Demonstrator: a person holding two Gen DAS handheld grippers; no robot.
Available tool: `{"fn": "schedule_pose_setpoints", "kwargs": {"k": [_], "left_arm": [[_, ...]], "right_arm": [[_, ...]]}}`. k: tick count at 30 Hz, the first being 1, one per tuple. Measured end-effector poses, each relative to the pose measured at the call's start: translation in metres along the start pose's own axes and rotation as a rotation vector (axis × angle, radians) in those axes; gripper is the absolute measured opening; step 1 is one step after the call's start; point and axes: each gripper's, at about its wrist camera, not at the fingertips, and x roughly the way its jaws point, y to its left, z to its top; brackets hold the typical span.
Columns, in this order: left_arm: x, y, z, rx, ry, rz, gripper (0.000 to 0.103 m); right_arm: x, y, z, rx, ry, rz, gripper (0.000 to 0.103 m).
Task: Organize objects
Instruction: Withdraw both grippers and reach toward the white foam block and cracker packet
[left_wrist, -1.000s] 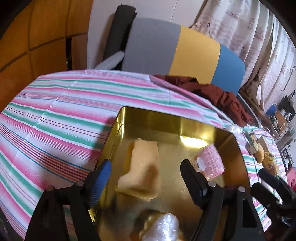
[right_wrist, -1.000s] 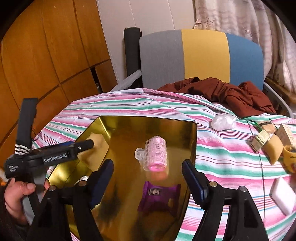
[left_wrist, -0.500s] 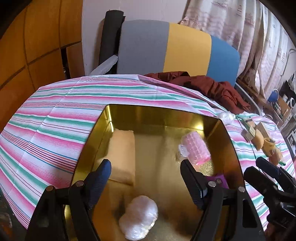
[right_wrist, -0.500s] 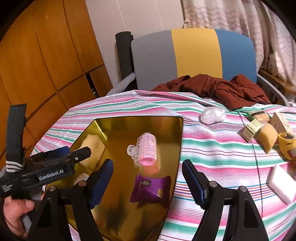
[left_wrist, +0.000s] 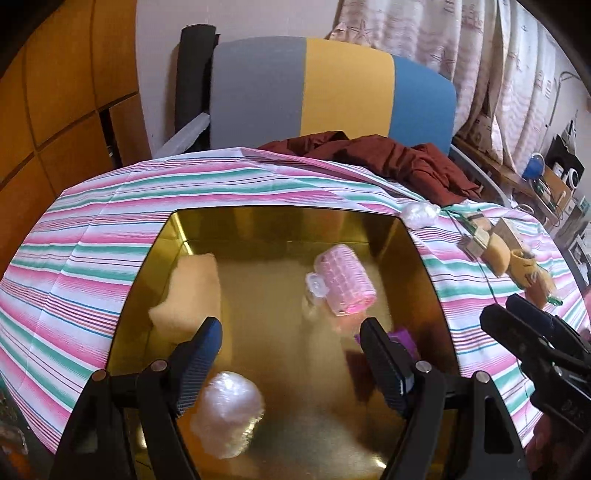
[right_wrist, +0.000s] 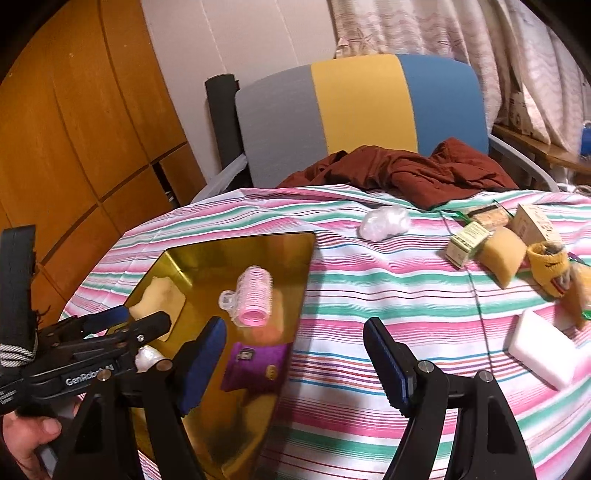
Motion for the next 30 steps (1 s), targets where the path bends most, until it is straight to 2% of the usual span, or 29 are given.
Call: {"fn": "schedule_pose_setpoints", "kwargs": {"k": [8,16,21,27,30], "left_arm": [[-0.012,-0.041,-0.009,0.067,-0.009,-0.131,0.078],[-0.014,-0.100,-0.023,0.203,0.032,-0.243,0.078],[-0.020,-0.129,-0.030,0.277,0.036,-0.303,0.078],[-0.019,-0.146,-0.036,0.302,0.060,-0.329,0.078],[-0.018,-0.149,-0.038,0.306,0.072,-0.331,0.078]], "right_arm": [[-0.015,-0.044,-0.007,0.058,-0.012,-0.076,0.078],[-0.034,-0.109,-0.026,0.173,-0.004,-0.188,0.081],[-0.046,-0.147,-0.036,0.184,-0.012,-0.268,0.081],[-0.051,-0.209,-0.028,0.228,-0.023,-0.342,0.081],[-0.043,-0.233,-0.021,0.219,0.006,-0.322,0.084]]}}
